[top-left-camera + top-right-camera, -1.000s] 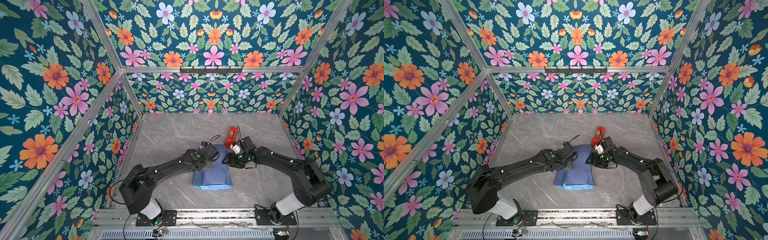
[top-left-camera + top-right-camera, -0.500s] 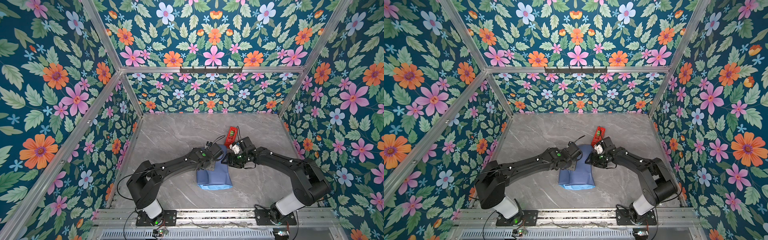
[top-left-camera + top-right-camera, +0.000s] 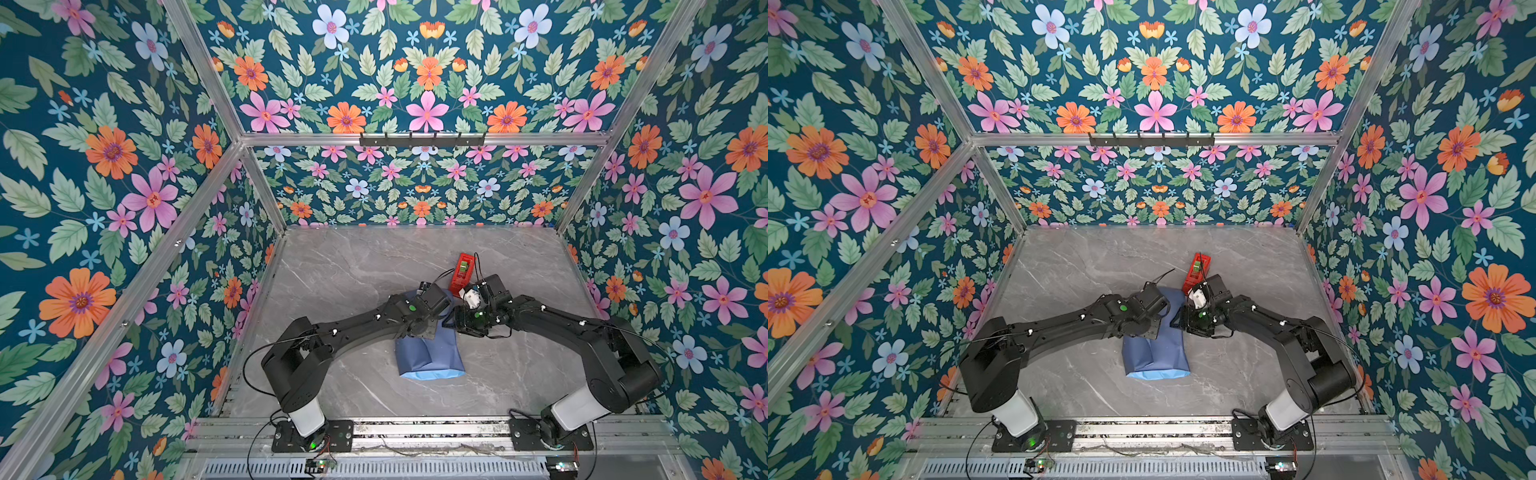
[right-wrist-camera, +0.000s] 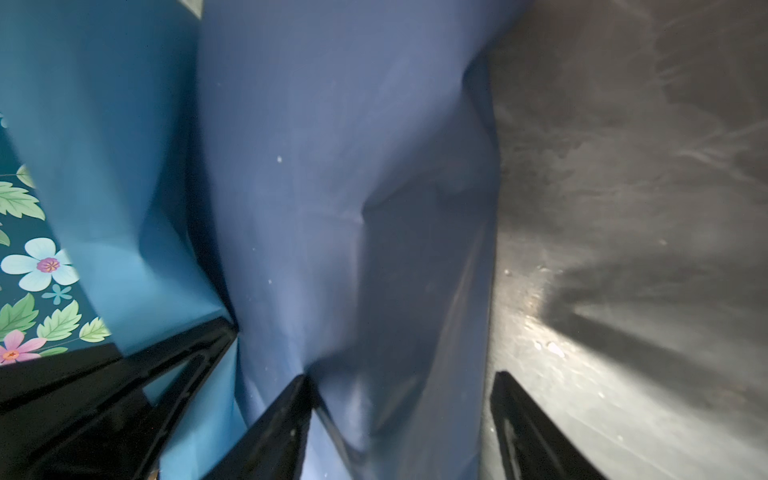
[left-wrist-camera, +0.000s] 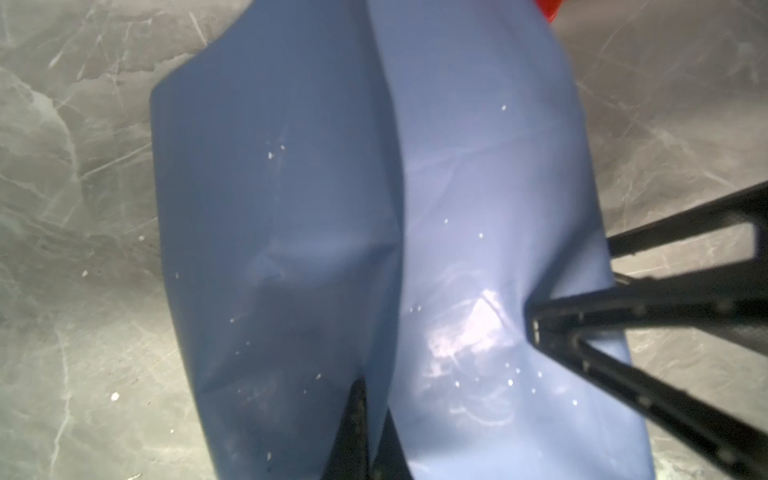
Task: Wrap the gift box in paper
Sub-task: 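Press the second flap onto the box top beside the right gripper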
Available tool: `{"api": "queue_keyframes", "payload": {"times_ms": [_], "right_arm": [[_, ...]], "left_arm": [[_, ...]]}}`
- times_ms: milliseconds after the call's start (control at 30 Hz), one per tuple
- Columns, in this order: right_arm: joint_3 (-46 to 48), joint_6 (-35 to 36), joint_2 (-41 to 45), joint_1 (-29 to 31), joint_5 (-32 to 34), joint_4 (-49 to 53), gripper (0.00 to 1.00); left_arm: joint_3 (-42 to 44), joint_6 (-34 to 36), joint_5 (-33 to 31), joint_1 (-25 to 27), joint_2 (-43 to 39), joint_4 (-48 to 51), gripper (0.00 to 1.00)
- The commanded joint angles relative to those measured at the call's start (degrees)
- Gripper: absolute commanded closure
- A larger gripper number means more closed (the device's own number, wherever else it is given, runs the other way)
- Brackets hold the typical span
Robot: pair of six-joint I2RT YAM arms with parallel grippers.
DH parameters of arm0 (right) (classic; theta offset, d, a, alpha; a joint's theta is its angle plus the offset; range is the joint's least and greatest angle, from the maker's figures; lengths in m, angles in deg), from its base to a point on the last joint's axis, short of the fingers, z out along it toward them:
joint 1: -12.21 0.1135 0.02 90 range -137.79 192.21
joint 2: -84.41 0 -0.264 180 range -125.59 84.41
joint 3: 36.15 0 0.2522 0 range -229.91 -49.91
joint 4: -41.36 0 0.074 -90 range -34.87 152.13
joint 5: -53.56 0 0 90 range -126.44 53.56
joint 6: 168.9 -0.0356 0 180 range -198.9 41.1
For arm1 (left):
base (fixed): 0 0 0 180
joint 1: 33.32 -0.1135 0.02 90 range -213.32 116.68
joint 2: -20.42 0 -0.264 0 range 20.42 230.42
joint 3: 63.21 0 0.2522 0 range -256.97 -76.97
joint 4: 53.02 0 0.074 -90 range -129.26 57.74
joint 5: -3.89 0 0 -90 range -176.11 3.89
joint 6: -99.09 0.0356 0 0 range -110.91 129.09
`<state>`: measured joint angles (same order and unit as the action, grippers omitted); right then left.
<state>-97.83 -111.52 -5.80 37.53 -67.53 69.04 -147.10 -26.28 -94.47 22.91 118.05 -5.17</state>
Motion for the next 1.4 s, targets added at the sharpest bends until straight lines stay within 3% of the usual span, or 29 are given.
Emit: {"api": "queue_keyframes", "payload": {"times_ms": [0, 533, 967, 1367], "right_arm": [[0.9, 0.0, -0.7, 0.3, 8.1, 7.0, 0.32], [-0.8, 0.0, 0.1, 0.3, 7.7, 7.9, 0.31], [-0.5, -2.6, 4.5, -1.5, 1.2, 5.7, 0.28], [1.6, -1.0, 3.1, -1.7, 2.8, 6.5, 0.29]], "left_arm": [[-0.1, 1.1, 2.7, -0.1, 1.0, -1.1, 1.0], [2.2, 2.0, 4.7, -0.6, 2.1, -2.3, 1.0], [5.3, 1.4, 5.0, -0.8, 0.6, -3.1, 1.0], [4.0, 1.6, 5.3, -0.8, 0.6, -3.4, 1.0]]}}
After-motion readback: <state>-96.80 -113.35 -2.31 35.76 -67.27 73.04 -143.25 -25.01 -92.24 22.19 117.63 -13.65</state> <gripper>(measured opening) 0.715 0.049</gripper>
